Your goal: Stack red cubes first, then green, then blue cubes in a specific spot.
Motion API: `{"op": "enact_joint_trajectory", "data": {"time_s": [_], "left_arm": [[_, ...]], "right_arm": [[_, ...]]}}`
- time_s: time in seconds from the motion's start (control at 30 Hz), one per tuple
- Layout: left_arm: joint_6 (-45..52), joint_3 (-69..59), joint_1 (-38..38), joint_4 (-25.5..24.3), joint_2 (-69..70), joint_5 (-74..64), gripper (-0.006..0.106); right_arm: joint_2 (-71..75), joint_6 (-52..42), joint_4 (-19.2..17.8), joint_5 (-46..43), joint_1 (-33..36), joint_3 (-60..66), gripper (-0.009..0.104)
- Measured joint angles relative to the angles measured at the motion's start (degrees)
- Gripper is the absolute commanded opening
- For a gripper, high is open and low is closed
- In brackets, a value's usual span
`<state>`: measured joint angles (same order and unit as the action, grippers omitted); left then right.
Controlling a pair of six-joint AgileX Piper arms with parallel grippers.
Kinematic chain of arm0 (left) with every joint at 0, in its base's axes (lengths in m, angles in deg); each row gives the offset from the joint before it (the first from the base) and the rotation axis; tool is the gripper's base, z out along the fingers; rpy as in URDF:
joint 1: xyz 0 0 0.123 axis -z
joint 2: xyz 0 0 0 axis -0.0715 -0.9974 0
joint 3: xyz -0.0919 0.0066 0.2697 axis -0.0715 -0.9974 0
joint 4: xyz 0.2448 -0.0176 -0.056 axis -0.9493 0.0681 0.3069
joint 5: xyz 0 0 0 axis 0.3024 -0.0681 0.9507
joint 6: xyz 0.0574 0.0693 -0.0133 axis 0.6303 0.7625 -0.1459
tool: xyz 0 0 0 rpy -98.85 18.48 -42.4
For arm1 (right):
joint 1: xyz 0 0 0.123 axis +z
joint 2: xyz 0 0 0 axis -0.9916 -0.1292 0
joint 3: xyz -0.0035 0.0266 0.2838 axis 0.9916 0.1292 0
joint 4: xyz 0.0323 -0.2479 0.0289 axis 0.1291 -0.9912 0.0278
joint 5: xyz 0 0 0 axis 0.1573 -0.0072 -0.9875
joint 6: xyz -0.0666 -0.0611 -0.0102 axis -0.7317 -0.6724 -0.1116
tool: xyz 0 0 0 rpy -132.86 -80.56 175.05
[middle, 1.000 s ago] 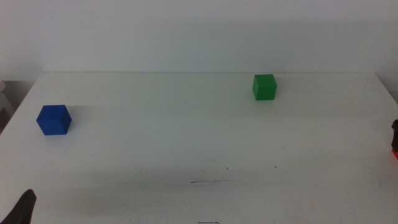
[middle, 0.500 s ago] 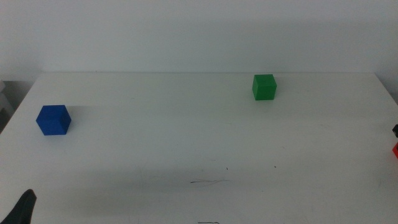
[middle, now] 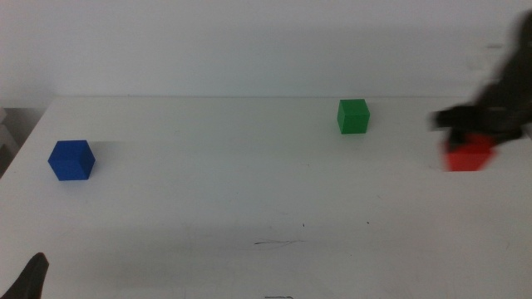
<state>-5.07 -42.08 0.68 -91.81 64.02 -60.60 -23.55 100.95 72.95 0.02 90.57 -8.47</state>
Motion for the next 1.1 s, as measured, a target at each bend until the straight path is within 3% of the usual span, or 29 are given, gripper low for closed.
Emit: {"op": "enact_joint_trajectory", "data": {"time_s": [0.2,0.37,0.63,1.1], "left_arm": [[0.0,0.0,0.0,0.0,0.0,0.0,0.094],[0.0,0.0,0.0,0.0,0.0,0.0,0.094],[0.0,0.0,0.0,0.0,0.0,0.0,0.094],[0.0,0.0,0.0,0.0,0.0,0.0,0.094]], "right_arm": [[-5.6,14.6,-1.0,3.5,18.6,-6.9,-0.001],[-14.8,19.2,2.7,6.3,26.2,-16.0,-0.001],[-23.1,24.0,8.1,7.7,30.0,-22.5,-0.001],[-25.2,27.0,8.8,7.1,31.4,-22.9,-0.001]]}}
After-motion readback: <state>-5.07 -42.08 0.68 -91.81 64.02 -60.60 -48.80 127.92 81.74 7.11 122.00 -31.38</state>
